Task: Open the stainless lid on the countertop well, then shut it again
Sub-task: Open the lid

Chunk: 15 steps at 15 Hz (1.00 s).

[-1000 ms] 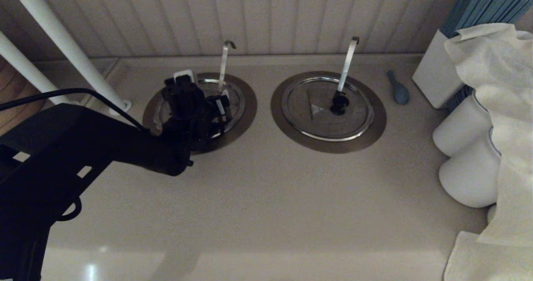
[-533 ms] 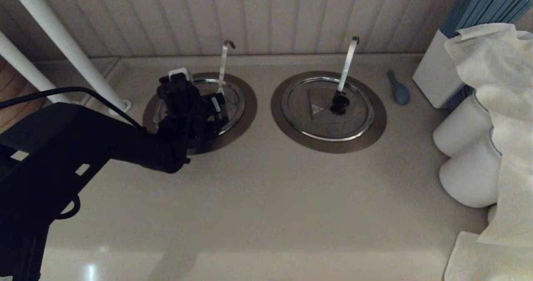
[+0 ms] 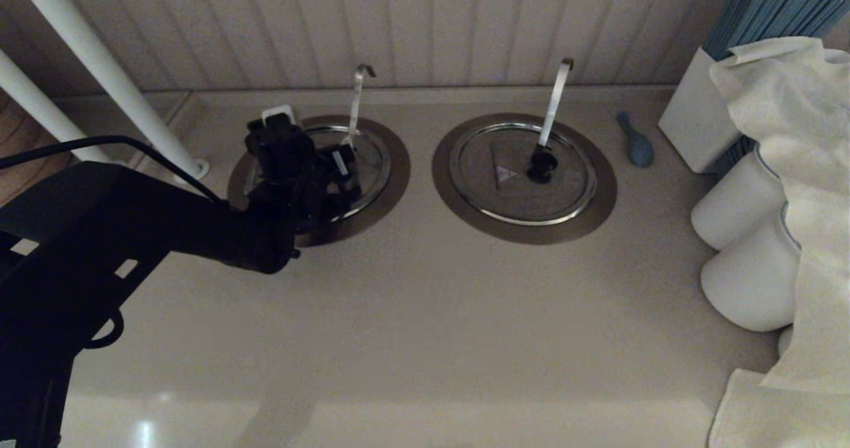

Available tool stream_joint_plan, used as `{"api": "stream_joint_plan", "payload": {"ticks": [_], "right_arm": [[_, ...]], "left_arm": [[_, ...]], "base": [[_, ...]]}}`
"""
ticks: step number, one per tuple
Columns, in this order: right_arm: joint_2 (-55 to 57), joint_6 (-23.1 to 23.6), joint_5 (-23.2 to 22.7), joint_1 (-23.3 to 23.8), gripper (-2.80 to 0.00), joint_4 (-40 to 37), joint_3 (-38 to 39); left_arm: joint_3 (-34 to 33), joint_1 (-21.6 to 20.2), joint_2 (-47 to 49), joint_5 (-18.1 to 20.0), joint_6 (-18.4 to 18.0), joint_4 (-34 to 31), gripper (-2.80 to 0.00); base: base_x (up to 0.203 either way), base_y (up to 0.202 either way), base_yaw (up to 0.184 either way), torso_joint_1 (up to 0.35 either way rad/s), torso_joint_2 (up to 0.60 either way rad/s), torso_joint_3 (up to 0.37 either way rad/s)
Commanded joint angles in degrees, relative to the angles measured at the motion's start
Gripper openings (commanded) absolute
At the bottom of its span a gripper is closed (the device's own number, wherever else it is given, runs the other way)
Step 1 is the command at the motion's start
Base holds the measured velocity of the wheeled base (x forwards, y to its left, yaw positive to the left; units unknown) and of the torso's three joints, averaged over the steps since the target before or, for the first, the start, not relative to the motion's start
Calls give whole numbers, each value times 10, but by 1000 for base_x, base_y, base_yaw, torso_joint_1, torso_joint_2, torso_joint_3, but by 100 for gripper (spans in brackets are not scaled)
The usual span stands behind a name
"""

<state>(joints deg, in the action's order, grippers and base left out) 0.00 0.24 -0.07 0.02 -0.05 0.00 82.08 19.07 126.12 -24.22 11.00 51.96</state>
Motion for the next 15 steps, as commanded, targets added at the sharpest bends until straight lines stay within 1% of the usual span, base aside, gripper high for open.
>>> {"api": "stream_joint_plan", "payload": {"ticks": [1, 7, 12, 15], "right_arm": [[0, 0, 0, 0, -280, 0, 0], [0, 0, 0, 1, -280, 0, 0], [0, 0, 0, 0, -280, 0, 0], [0, 0, 0, 0, -280, 0, 0]], "left_arm": [[0, 0, -4, -1, 1, 3, 0], [1, 0, -8, -3, 3, 3, 0], [2, 4, 13, 0, 4, 3, 0], [14, 8, 25, 0, 5, 3, 0]], "base": [[0, 0, 0, 0, 0, 0], [0, 0, 0, 0, 0, 0], [0, 0, 0, 0, 0, 0], [0, 0, 0, 0, 0, 0]]}}
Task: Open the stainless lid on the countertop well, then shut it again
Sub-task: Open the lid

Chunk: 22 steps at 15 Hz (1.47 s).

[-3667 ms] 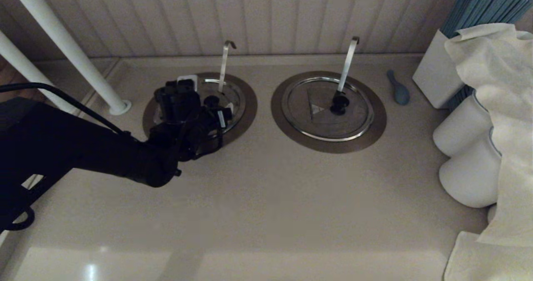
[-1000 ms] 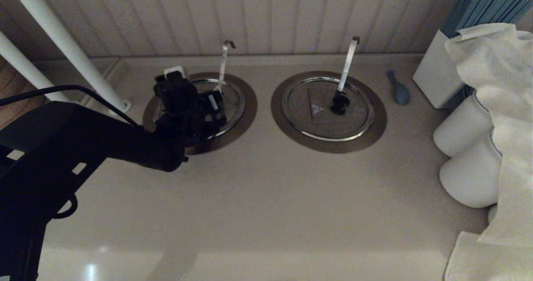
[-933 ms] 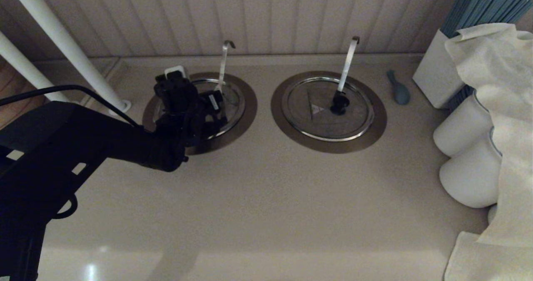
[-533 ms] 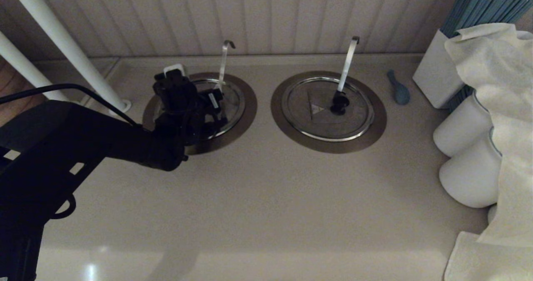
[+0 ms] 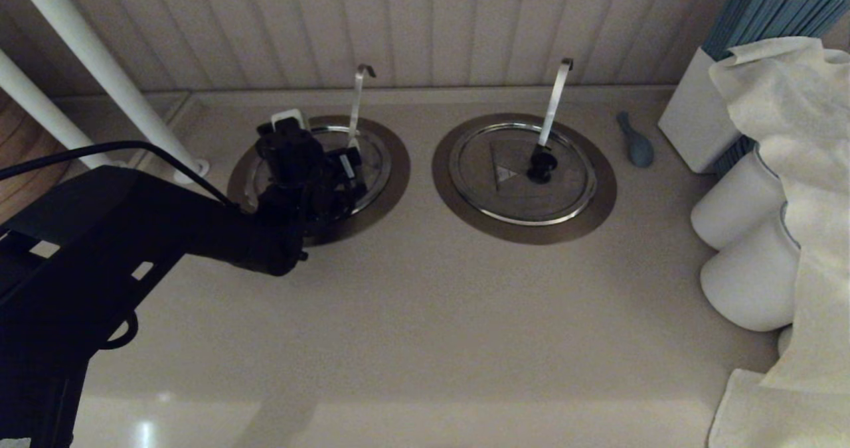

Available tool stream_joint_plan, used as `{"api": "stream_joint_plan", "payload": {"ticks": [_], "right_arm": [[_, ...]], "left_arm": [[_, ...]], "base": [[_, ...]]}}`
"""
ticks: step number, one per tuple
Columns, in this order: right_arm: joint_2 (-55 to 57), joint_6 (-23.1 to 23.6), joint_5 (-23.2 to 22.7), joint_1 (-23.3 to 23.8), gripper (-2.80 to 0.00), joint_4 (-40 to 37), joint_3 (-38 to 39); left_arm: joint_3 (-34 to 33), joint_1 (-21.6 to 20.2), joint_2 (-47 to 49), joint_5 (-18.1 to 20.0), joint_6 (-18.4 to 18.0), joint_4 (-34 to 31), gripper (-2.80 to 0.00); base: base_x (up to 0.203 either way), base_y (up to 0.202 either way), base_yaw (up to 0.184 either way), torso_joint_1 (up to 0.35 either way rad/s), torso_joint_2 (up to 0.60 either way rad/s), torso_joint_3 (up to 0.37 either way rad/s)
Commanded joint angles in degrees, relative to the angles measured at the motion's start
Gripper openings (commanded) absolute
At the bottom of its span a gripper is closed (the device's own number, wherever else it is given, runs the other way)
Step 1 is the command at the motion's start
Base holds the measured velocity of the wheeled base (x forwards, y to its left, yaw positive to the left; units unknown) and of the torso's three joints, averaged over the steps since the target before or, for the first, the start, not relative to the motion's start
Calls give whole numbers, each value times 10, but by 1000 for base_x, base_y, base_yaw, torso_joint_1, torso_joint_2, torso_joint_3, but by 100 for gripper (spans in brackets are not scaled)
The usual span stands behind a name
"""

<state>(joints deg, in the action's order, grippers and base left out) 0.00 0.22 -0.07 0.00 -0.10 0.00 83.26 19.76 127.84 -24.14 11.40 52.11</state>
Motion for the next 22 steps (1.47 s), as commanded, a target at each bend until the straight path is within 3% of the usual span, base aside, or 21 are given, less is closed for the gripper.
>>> {"api": "stream_joint_plan", "payload": {"ticks": [1, 5, 9, 18, 22], "right_arm": [[0, 0, 0, 0, -280, 1, 0], [0, 0, 0, 1, -280, 1, 0], [0, 0, 0, 0, -280, 1, 0], [0, 0, 0, 0, -280, 0, 0], [0, 0, 0, 1, -280, 0, 0]], "left_arm": [[3, 2, 12, -2, 1, 2, 0], [-3, 3, 4, -3, -6, 2, 0], [-38, 12, -19, 0, -30, 2, 0], [-49, 19, -23, -1, -79, 1, 0], [-43, 15, -14, -2, -80, 1, 0]], "base": [[0, 0, 0, 0, 0, 0], [0, 0, 0, 0, 0, 0], [0, 0, 0, 0, 0, 0], [0, 0, 0, 0, 0, 0], [0, 0, 0, 0, 0, 0]]}}
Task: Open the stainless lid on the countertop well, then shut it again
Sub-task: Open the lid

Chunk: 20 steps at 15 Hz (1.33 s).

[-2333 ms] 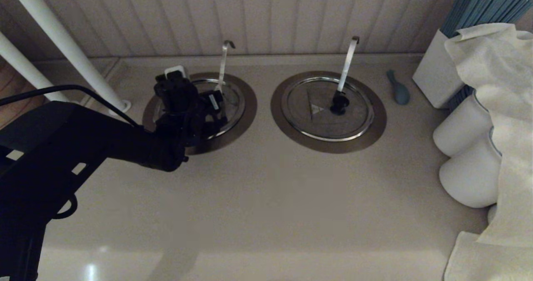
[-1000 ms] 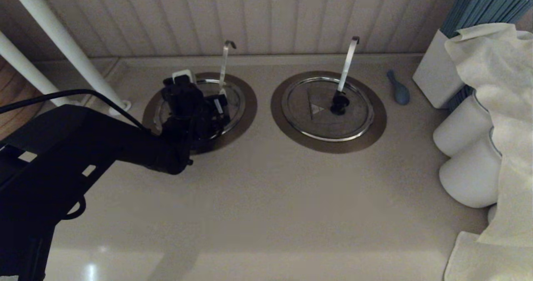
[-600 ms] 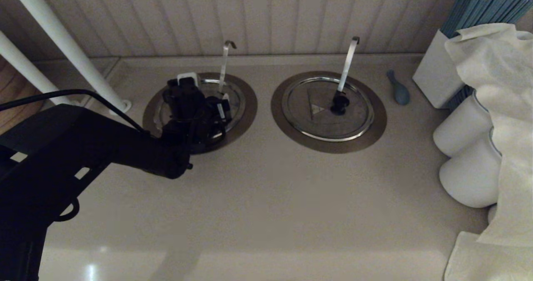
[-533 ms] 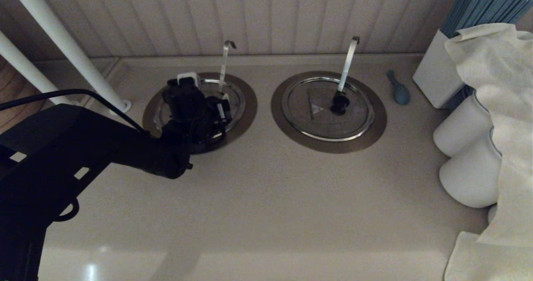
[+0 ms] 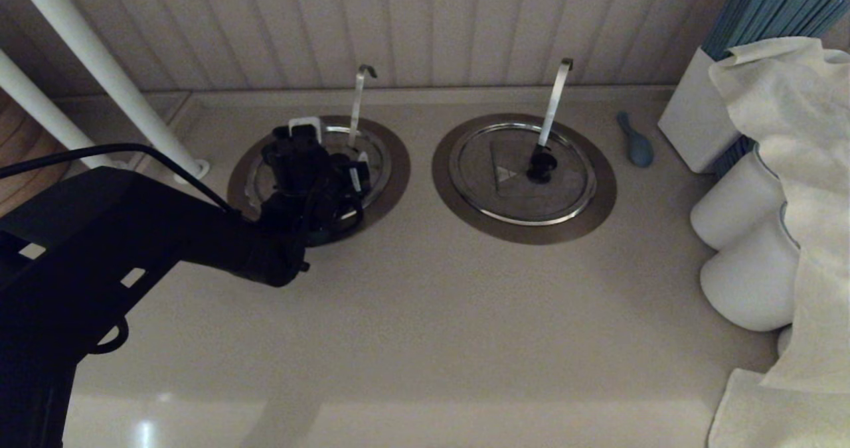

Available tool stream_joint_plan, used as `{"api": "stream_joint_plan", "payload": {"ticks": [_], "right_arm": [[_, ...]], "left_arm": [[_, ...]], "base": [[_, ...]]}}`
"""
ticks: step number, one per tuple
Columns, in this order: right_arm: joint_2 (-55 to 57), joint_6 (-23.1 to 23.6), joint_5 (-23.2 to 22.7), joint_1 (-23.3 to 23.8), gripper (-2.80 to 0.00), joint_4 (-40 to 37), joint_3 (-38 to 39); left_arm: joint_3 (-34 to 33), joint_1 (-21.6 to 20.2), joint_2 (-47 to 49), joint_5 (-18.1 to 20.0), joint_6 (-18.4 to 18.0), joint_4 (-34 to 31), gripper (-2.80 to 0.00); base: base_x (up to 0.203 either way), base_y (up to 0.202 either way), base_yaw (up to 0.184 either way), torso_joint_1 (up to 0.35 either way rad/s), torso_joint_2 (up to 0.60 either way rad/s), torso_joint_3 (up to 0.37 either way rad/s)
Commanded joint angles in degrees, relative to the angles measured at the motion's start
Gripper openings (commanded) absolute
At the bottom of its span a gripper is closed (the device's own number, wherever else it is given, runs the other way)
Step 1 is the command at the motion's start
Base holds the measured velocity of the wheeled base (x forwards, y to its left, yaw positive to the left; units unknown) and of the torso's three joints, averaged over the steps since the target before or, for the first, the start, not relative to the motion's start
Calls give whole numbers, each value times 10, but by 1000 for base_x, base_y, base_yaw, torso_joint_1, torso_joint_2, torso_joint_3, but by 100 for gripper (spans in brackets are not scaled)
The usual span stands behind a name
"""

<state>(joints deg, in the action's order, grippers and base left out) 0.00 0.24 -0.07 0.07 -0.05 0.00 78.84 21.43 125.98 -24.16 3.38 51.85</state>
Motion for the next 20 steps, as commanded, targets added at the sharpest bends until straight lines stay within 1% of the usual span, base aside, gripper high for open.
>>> {"api": "stream_joint_plan", "payload": {"ticks": [1, 5, 15, 20], "right_arm": [[0, 0, 0, 0, -280, 0, 0], [0, 0, 0, 0, -280, 0, 0], [0, 0, 0, 0, -280, 0, 0], [0, 0, 0, -1, -280, 0, 0]], "left_arm": [[3, -3, 4, -2, 0, 4, 0], [11, -14, -8, -2, 1, 4, 0], [11, -20, -9, -1, 1, 3, 0], [18, -33, -12, 1, 1, 1, 0]], "base": [[0, 0, 0, 0, 0, 0], [0, 0, 0, 0, 0, 0], [0, 0, 0, 0, 0, 0], [0, 0, 0, 0, 0, 0]]}}
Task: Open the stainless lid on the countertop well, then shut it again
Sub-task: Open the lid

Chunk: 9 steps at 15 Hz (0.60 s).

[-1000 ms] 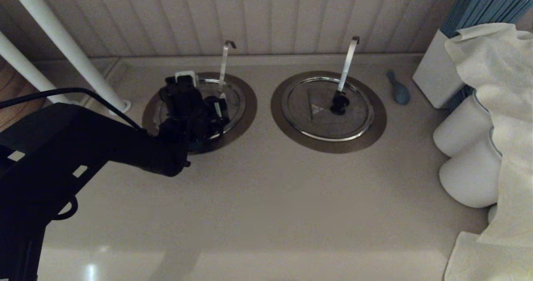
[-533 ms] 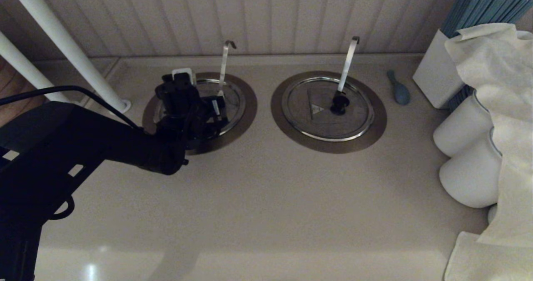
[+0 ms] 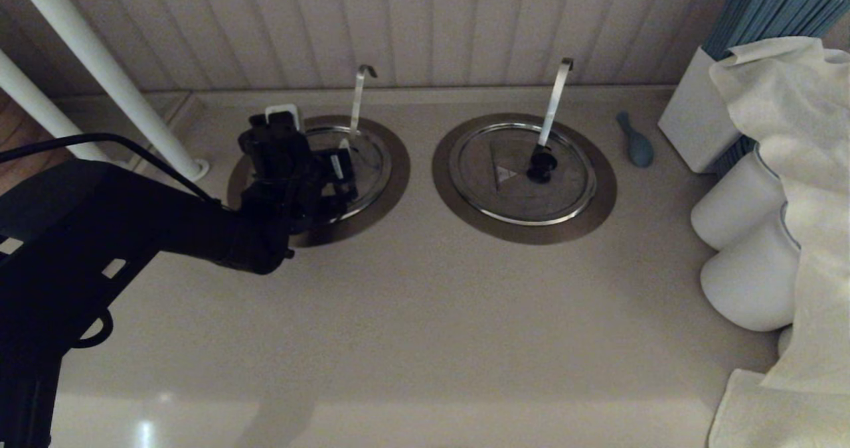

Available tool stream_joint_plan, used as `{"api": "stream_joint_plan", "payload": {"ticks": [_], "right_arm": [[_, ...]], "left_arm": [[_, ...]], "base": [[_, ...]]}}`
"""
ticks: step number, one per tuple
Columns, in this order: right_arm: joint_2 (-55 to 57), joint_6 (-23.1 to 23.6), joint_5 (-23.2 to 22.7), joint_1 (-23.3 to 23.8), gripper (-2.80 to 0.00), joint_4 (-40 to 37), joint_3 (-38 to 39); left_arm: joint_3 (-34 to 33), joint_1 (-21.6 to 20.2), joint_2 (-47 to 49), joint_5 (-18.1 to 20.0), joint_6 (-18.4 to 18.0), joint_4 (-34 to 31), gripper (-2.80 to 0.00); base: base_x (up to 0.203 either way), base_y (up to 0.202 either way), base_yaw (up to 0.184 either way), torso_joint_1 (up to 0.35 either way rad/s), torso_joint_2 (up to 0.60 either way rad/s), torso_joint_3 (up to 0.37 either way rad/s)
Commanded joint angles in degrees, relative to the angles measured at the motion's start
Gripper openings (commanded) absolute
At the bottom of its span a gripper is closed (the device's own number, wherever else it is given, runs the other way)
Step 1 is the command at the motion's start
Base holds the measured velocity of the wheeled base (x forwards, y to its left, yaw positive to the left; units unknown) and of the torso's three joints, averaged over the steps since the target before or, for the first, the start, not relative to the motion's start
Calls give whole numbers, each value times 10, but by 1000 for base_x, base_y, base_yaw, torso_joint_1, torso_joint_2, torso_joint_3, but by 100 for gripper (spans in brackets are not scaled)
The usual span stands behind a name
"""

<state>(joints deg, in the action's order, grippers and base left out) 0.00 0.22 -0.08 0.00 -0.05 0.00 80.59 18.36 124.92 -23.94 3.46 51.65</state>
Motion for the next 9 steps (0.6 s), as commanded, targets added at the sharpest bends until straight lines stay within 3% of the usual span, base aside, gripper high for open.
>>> {"api": "stream_joint_plan", "payload": {"ticks": [1, 5, 9], "right_arm": [[0, 0, 0, 1, -280, 0, 0], [0, 0, 0, 1, -280, 0, 0], [0, 0, 0, 0, -280, 0, 0]], "left_arm": [[1, -3, -5, -1, 1, 2, 0], [-1, -2, -10, -1, 3, 3, 0], [-25, 26, -15, 2, 6, -5, 0]], "base": [[0, 0, 0, 0, 0, 0], [0, 0, 0, 0, 0, 0], [0, 0, 0, 0, 0, 0]]}}
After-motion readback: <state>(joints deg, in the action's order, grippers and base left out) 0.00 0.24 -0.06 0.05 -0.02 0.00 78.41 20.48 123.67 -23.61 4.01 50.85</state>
